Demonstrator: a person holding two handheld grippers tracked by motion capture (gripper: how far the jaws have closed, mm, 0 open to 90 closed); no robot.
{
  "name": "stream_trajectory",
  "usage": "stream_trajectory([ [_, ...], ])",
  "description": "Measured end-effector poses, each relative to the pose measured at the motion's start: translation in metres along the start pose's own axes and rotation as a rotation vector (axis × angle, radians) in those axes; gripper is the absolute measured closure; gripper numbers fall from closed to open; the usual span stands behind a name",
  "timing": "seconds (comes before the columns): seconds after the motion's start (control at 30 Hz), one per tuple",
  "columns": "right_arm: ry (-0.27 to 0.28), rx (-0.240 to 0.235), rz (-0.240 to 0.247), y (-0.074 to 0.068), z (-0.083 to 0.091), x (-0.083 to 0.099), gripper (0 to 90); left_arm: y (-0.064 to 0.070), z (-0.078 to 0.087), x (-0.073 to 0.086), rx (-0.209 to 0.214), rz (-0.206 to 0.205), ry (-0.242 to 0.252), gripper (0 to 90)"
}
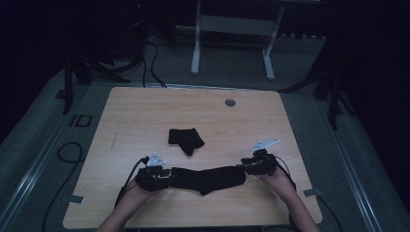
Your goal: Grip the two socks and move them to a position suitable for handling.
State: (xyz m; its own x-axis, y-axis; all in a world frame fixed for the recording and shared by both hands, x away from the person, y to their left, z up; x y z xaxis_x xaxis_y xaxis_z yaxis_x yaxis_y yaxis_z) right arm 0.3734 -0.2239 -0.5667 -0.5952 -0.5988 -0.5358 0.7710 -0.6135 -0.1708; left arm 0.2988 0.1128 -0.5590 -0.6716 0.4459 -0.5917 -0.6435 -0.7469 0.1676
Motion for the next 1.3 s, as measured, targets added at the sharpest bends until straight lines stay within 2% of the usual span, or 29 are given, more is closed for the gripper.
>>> stream_trajectory([
  [0.07, 0.039, 0.029, 0.004, -0.001, 0.014, -0.003, 76.8, 0.001, 0.007, -0.005, -0.018, -0.018, 0.035, 45.7],
  [0.13, 0.064, 0.040, 0.014, -0.006, 0.023, -0.005, 87.9, 0.004, 0.007, -0.009, -0.035, -0.025, 0.042, 48.2],
  [0.17, 0.067, 0.039, 0.017, -0.009, 0.024, -0.004, 89.8, 0.005, 0.006, -0.010, -0.048, -0.022, 0.052, 53.8],
  [0.2, 0.066, 0.032, 0.025, -0.013, 0.024, -0.003, 89.9, 0.007, 0.002, -0.010, -0.039, -0.023, 0.056, 62.9],
  [0.23, 0.055, 0.029, 0.030, -0.016, 0.021, -0.002, 89.9, 0.010, -0.004, -0.010, -0.036, -0.029, 0.044, 67.9],
  [0.3, 0.018, 0.035, 0.042, -0.019, 0.010, 0.003, 90.0, 0.013, -0.015, -0.008, -0.030, -0.036, 0.014, 71.9],
  [0.4, -0.023, 0.030, 0.037, -0.018, -0.002, 0.008, 90.0, 0.014, -0.031, -0.004, -0.031, -0.047, -0.039, 74.8],
  [0.53, -0.068, 0.038, 0.029, -0.012, -0.016, 0.013, 90.0, 0.012, -0.041, -0.001, -0.036, -0.060, -0.080, 75.0],
  [0.6, -0.076, 0.055, 0.025, -0.008, -0.019, 0.014, 90.0, 0.010, -0.043, 0.000, -0.047, -0.060, -0.083, 76.4],
  [0.7, -0.062, 0.045, 0.005, -0.005, -0.018, 0.016, 90.0, 0.008, -0.044, 0.001, -0.050, -0.058, -0.084, 78.4],
  [0.8, -0.058, 0.046, 0.005, -0.004, -0.017, 0.018, 89.9, 0.008, -0.044, 0.002, -0.057, -0.067, -0.091, 79.6],
  [0.9, -0.056, 0.045, 0.001, -0.004, -0.015, 0.019, 89.7, 0.010, -0.043, 0.003, -0.046, -0.076, -0.097, 79.5],
  [0.97, -0.052, 0.042, 0.003, -0.004, -0.014, 0.021, 86.2, 0.011, -0.043, 0.005, -0.037, -0.084, -0.097, 79.4],
  [1.1, -0.035, 0.032, 0.011, -0.011, -0.009, 0.023, 83.6, 0.011, -0.041, 0.007, -0.038, -0.080, -0.096, 78.0],
  [1.23, -0.036, 0.037, 0.025, -0.016, -0.005, 0.027, 86.6, 0.010, -0.040, 0.008, -0.035, -0.080, -0.097, 77.9],
  [1.3, -0.049, 0.045, 0.026, -0.016, -0.005, 0.035, 88.3, 0.012, -0.039, 0.010, -0.020, -0.082, -0.099, 77.9],
])
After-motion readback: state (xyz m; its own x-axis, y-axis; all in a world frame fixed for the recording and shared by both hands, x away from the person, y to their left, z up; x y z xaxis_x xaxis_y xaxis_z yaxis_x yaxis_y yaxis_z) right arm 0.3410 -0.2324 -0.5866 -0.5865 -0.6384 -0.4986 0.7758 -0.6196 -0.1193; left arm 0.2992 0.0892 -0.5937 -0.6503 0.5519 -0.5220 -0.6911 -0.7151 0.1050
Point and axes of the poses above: each handheld gripper's, and its own axes: z roughly backward along the jaws, x roughly out of its underside, y roughly to its right, the point moved 5 cm from there along -z, roughly forward along the jaws, and after that the axes turned 8 degrees about -y, right-handed, at the moved point
